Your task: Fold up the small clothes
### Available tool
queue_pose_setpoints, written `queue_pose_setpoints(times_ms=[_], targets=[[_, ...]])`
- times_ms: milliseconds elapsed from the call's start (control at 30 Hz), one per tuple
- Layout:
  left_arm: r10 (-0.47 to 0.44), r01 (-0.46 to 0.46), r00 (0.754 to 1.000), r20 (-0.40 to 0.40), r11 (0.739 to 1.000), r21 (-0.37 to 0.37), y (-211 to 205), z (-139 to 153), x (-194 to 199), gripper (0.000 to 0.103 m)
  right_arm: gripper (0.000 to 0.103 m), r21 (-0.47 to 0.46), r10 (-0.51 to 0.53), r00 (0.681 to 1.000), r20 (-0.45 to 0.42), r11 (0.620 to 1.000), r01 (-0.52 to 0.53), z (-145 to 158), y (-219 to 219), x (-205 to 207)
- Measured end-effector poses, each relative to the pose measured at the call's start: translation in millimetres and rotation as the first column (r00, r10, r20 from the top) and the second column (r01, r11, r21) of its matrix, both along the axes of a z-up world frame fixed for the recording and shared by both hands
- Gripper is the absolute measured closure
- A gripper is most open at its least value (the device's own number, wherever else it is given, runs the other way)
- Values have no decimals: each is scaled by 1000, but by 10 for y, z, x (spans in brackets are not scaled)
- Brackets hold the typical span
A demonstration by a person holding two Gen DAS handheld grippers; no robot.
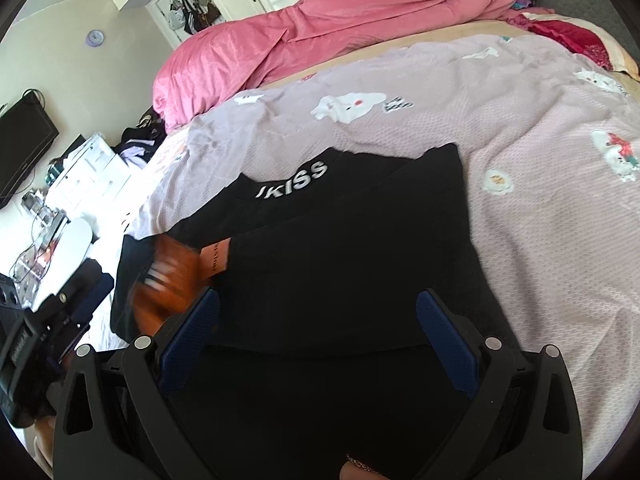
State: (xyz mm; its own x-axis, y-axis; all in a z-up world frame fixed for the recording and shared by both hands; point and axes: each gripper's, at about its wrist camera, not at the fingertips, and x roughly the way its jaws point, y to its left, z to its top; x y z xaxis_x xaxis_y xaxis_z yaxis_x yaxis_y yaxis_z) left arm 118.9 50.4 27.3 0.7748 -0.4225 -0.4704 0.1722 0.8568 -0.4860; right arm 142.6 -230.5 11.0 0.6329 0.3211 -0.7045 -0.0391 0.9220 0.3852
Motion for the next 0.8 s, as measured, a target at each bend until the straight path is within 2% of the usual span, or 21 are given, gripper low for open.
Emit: queue_pose_setpoints(times_ms=[167,367,500,667,733,767,800], targets=[[84,-84,996,-21,996,1,198,9,24,58,5,-7,41,999,-32,999,-41,-98,181,72],[171,-170,985,-34,985,28,399,21,18,49,5,4,111,989,-95,994,-111,-311,445,196],[200,-199,979,-24,979,38,510,48,-14,46,6,-38,127,986,-112,990,-132,-435,647,263],[239,-239,971,-26,971,7,678,66,-30,43,35,-75,163,984,-79,983,-168,-434,852,257],[251,-252,967,-29,968,-3,732,68,-37,43,57,-73,190,980,-65,978,-194,-414,925,248],[258,-258,966,-30,966,-10,765,68,-44,43,64,-72,199,978,-58,977,-203,-399,949,247],[262,-262,965,-31,965,-18,788,69,-52,43,77,-71,215,976,-43,974,-217,-366,980,232]])
